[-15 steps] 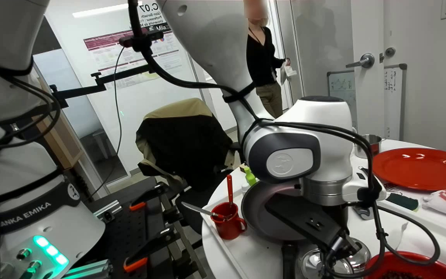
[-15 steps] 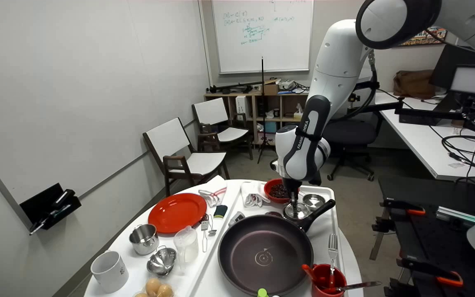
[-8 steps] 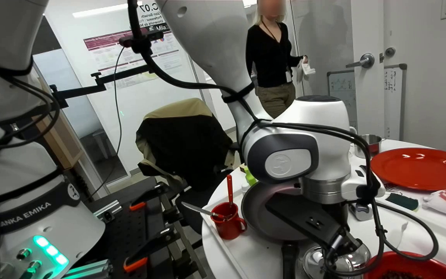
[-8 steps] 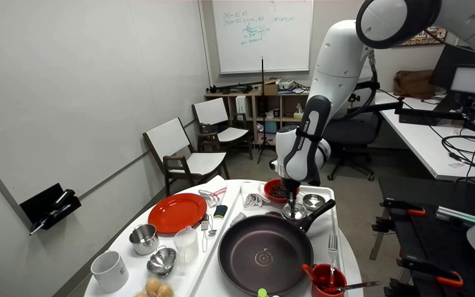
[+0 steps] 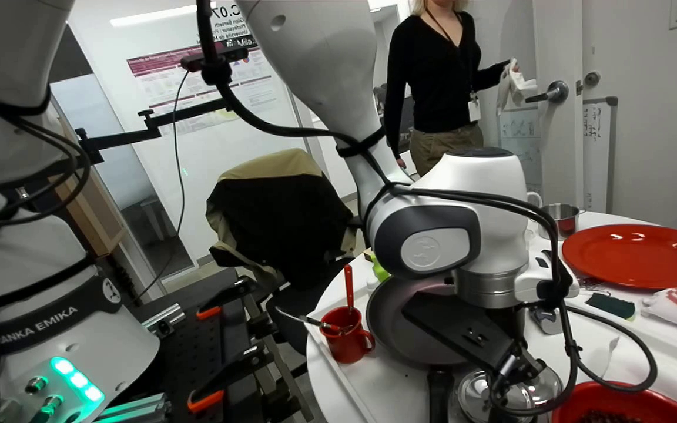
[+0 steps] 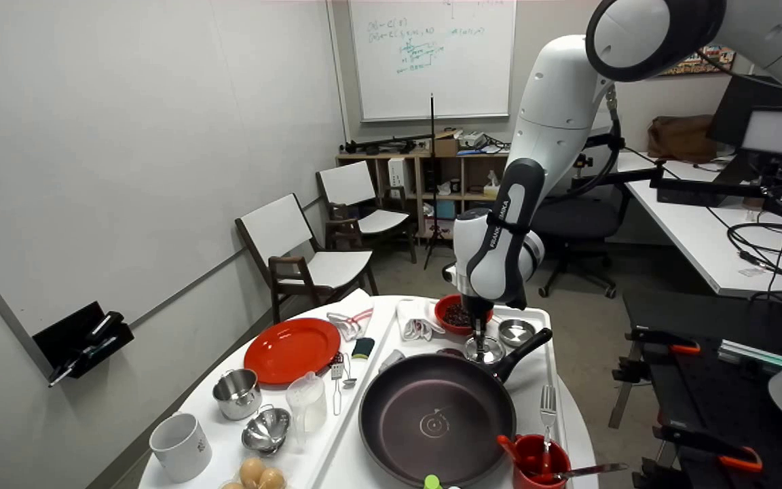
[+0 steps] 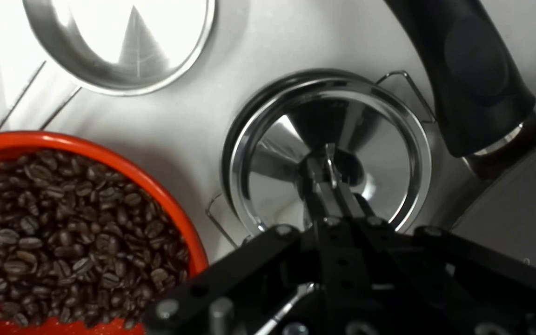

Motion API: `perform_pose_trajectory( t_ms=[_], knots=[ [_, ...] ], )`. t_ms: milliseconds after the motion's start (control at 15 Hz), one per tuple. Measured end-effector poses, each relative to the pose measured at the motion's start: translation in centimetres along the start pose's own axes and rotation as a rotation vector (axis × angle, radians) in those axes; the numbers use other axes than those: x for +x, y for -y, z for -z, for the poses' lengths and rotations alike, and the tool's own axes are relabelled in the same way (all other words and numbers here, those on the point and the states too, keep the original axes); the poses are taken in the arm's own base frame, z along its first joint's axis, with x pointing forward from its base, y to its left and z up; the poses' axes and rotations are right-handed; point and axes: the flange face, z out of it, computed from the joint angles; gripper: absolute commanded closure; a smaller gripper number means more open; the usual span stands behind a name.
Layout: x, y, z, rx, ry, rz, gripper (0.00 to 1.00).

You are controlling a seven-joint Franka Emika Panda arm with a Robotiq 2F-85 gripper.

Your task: Put the lid on the silver pot

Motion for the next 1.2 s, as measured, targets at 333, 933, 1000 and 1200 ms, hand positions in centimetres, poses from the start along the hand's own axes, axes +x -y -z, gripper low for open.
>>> perform_pose_trajectory(
  t_ms=[333, 933, 1000, 1200],
  knots=[
    [-0.06, 0.18, -0.27, 0.002, 0.001, 0.002, 1.00],
    [-0.27, 0.09, -0.52, -0.001, 0.005, 0.009, 1.00],
    [-0.30, 0.02, -0.51, -0.002, 0.005, 0.009, 0.76],
    [-0.41, -0.19, -0.51, -0.005, 0.005, 0.007, 0.59]
  ],
)
